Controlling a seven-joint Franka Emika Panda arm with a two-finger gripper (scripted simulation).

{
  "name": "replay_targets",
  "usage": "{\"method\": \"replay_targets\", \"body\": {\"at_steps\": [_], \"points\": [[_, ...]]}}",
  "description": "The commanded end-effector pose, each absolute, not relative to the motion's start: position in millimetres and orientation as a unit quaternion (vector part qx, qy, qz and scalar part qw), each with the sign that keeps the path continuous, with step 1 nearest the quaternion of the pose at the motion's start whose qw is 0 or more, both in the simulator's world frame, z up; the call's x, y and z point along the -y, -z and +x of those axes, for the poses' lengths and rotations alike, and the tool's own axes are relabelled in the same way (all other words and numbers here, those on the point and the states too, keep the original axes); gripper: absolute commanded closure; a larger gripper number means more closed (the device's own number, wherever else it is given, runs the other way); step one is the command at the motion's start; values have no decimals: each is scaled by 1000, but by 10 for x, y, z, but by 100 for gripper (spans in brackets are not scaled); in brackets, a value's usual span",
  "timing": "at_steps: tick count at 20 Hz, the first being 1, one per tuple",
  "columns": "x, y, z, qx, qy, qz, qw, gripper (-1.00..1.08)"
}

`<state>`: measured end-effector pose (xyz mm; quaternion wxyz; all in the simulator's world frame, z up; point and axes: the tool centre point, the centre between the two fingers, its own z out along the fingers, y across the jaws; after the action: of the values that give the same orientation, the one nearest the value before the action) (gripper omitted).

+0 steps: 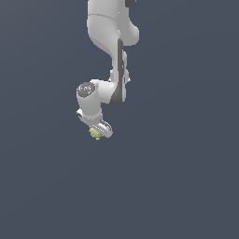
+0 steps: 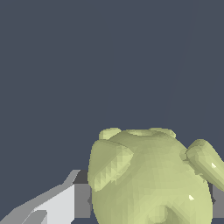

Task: Pick up the object and move it to a goal position.

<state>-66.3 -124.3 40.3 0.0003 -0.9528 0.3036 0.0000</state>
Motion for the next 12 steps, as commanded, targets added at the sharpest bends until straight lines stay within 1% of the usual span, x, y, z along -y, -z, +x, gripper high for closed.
{"method": "replay_targets", "body": {"at_steps": [1,12], "points": [[1251,-394,-663,-304,0,-953,0,108],[1165,-495,-650,-304,1,-953,0,108]]}}
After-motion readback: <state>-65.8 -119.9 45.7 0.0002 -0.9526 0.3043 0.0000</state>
